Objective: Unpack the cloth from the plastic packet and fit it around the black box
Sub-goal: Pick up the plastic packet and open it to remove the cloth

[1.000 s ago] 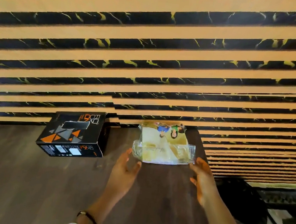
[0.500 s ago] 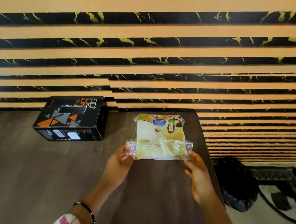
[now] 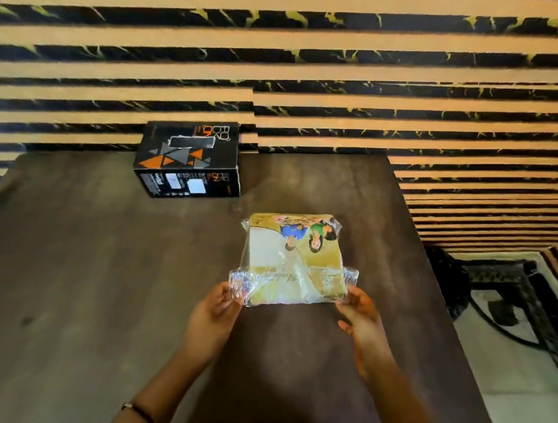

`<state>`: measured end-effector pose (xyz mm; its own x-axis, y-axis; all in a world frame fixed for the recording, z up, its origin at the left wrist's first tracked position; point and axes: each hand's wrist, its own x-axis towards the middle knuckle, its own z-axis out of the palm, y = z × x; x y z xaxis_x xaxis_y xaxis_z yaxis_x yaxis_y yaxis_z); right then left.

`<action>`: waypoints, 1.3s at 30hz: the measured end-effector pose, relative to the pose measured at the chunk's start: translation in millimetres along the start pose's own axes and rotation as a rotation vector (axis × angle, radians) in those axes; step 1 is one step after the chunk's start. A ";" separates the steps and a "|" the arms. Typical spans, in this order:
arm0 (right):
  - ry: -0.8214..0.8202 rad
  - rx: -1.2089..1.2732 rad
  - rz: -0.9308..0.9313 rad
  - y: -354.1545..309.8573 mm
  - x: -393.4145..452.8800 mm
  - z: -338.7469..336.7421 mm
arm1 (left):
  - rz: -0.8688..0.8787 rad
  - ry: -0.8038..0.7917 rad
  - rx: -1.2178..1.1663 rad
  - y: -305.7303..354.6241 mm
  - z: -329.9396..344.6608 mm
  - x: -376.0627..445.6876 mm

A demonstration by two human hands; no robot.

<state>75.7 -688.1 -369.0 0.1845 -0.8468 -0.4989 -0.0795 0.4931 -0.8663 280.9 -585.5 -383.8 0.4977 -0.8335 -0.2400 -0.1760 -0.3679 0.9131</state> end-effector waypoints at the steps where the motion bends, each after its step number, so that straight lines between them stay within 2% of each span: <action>1: 0.004 -0.025 -0.003 7.0 -8.5 5.0 | -0.005 -0.005 -0.022 -5.1 -8.1 -8.9; 6: 0.034 -0.048 -0.048 32.3 -47.8 25.3 | 0.002 -0.034 -0.054 -27.6 -43.5 -46.7; 8: 0.082 -0.226 -0.099 47.1 -59.9 31.1 | 0.004 -0.021 -0.045 -37.9 -56.4 -56.4; 12: 0.350 -0.618 -0.281 56.9 -82.7 48.4 | -0.003 -0.033 -0.001 -48.9 -72.6 -62.8; 13: 0.375 -0.687 -0.367 52.7 -87.9 56.5 | 0.037 -0.023 0.041 -47.8 -78.3 -61.1; 15: 0.318 -0.765 -0.535 43.0 -93.2 71.2 | 0.194 -0.003 0.231 -42.1 -84.2 -53.7; 18: 0.182 -0.870 -0.616 33.5 -89.0 92.9 | 0.421 -0.096 0.441 -25.2 -85.4 -43.8; 22: 0.018 -1.054 -0.552 19.9 -59.3 112.8 | 0.560 -0.293 0.641 -5.4 -63.1 -22.0; 26: -0.017 -1.252 -0.485 23.7 -36.4 117.4 | 0.503 -0.386 0.934 -0.5 -38.9 -1.1; 30: 0.073 -1.304 -0.370 29.5 -29.1 115.6 | 0.367 -0.396 0.968 -12.7 -29.6 1.6; 37: 0.082 -1.445 -0.308 22.8 -23.0 121.8 | 0.335 -0.404 0.997 -10.6 -29.5 -1.3; 39: 0.096 -1.419 -0.296 20.3 -17.6 123.1 | 0.310 -0.392 0.969 -9.5 -28.0 0.4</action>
<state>191.4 -638.6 -374.9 0.3055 -0.9183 -0.2519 -0.9446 -0.2589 -0.2016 306.5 -570.8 -383.4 0.0408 -0.9563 -0.2897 -0.9273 -0.1442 0.3455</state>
